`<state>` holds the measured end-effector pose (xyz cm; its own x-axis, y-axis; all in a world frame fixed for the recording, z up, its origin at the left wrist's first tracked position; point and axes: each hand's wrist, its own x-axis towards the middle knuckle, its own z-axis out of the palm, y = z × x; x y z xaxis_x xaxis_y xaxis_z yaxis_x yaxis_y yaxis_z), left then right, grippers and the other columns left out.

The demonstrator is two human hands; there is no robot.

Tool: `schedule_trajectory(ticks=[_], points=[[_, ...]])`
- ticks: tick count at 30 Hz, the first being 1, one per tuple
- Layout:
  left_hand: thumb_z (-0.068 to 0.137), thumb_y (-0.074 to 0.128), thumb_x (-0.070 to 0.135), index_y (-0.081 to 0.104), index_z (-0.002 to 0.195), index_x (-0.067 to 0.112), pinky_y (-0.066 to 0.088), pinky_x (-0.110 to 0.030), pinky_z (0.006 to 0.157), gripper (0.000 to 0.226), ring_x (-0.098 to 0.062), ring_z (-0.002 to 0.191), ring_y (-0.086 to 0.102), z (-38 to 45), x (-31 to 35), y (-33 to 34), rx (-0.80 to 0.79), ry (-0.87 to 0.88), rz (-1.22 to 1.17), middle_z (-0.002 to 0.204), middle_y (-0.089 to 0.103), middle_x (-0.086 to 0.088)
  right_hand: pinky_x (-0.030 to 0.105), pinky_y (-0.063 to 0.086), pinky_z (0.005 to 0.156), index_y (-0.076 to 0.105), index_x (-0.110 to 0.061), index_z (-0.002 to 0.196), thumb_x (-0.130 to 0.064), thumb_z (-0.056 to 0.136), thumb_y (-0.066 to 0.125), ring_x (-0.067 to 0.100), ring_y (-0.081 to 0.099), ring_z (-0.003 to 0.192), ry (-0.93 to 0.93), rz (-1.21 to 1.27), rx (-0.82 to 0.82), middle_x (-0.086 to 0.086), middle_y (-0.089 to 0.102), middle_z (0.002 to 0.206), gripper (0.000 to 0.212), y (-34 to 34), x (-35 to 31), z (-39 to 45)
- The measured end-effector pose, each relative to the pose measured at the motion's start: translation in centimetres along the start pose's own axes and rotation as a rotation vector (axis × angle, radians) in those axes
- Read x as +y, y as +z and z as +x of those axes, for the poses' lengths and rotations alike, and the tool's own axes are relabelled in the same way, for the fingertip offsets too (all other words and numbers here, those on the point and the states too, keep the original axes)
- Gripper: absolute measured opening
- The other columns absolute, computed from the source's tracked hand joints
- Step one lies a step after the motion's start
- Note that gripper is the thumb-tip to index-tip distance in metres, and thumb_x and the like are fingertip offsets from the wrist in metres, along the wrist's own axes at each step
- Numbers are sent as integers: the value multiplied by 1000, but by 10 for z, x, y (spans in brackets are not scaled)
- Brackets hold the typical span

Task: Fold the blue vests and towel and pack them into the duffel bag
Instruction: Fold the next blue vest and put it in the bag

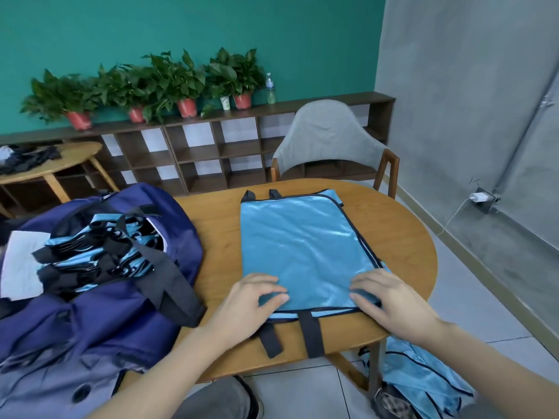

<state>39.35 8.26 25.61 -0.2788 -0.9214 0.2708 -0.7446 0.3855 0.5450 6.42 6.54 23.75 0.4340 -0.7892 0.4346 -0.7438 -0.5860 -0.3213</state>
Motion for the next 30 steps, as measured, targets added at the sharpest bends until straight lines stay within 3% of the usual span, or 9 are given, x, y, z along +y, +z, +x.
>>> schedule_trajectory(ticks=[3,8,12,15,19,22,24,27,30], points=[[90,72,42,80,104,29,35,-10,107,21,16,116,53,-28,2,-3,65,-72,-46,116,70,16,35,45,107,73,-24,122,-66,100,35,1,55,123,40,38,-6,-14,67,127,60,-3,-3,-28],[70,54,88,71,125,29,23,-16,118,83,9,133,42,-61,9,0,-27,-120,-81,141,59,7,17,24,118,62,-30,136,-80,88,37,-8,39,136,157,114,-82,-21,49,142,74,-11,-14,-49],[56,55,95,69,127,30,19,-32,123,96,10,136,38,-80,16,-5,-96,-140,-116,146,53,8,-3,17,105,68,-29,127,-64,75,73,-11,44,124,174,168,-31,-25,54,129,62,-19,-24,-63],[56,63,89,70,124,32,20,-34,123,89,13,133,40,-95,18,-5,-85,-114,-106,144,54,8,-2,26,103,77,-21,114,-35,72,86,-14,47,115,136,137,49,-16,66,119,45,-15,-26,-73],[71,86,44,78,111,24,32,-31,118,45,10,122,53,-105,29,0,57,-166,-123,131,66,6,28,48,97,81,-15,99,-11,74,87,7,66,102,70,86,150,-3,77,105,26,-9,-29,-80],[78,85,34,83,91,22,50,-26,87,17,6,86,65,-107,34,-4,131,-188,-112,96,78,9,25,47,97,79,-14,105,-15,87,77,8,65,102,105,75,98,-5,76,105,18,-18,-36,-78],[83,80,37,78,78,20,46,-34,67,18,-9,63,54,-105,38,-12,160,-171,-81,71,70,3,21,48,87,77,-18,105,-23,94,70,1,64,91,171,131,5,-12,73,97,14,-31,-45,-76],[86,78,32,78,80,25,48,-36,68,10,-10,64,57,-100,45,-31,203,-179,-200,71,71,8,26,49,70,74,-26,93,-27,96,68,6,63,77,212,264,-14,-11,71,81,6,-54,-61,-69],[89,76,21,79,85,26,53,-36,79,7,-8,78,67,-94,58,-50,231,-182,-398,83,76,6,15,46,68,76,-28,87,-26,91,74,0,64,75,225,412,39,-15,74,80,5,-79,-76,-54]])
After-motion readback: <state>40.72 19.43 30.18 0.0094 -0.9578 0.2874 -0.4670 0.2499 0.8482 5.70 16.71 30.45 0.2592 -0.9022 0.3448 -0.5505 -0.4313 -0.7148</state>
